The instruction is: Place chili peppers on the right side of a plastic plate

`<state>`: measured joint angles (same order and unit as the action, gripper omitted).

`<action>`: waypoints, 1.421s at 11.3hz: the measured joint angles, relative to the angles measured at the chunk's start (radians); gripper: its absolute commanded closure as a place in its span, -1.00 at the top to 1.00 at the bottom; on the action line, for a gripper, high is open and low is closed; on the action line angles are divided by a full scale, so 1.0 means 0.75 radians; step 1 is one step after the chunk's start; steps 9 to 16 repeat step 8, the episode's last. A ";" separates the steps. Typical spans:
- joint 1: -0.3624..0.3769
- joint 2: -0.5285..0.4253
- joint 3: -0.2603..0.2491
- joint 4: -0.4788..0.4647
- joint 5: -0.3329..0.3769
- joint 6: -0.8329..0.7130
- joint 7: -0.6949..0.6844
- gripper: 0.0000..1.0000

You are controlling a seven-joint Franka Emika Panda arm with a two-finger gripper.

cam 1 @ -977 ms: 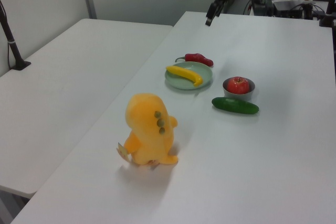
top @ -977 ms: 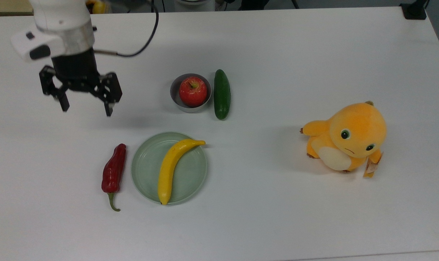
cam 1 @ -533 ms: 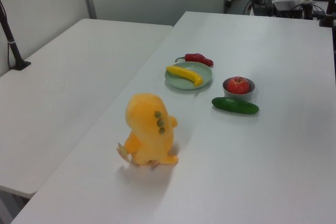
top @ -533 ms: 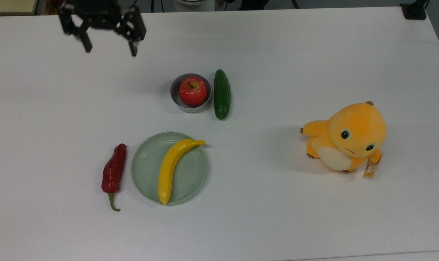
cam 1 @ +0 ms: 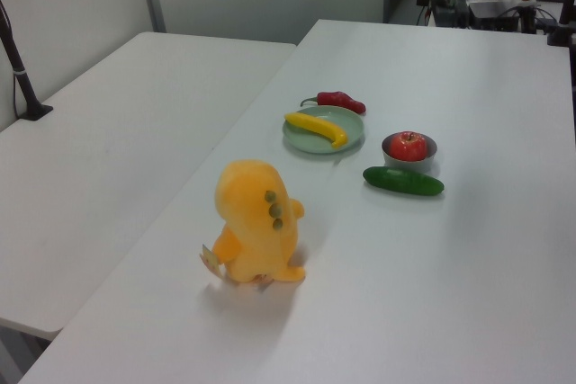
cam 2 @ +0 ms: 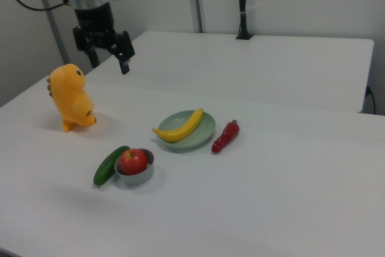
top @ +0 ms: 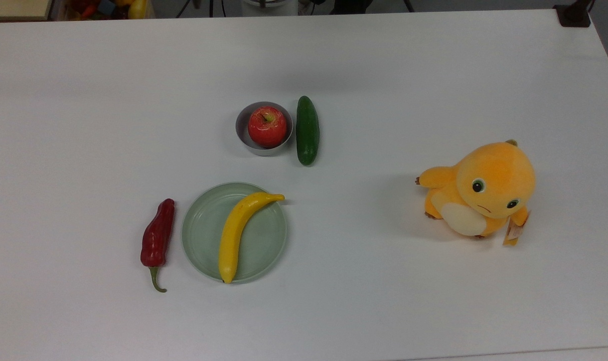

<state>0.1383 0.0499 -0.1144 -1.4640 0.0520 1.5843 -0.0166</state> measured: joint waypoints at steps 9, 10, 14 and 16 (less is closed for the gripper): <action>0.003 -0.127 0.070 -0.179 0.001 0.106 0.000 1.00; 0.003 -0.127 0.070 -0.179 0.001 0.106 0.000 1.00; 0.003 -0.127 0.070 -0.179 0.001 0.106 0.000 1.00; 0.003 -0.127 0.070 -0.179 0.001 0.106 0.000 1.00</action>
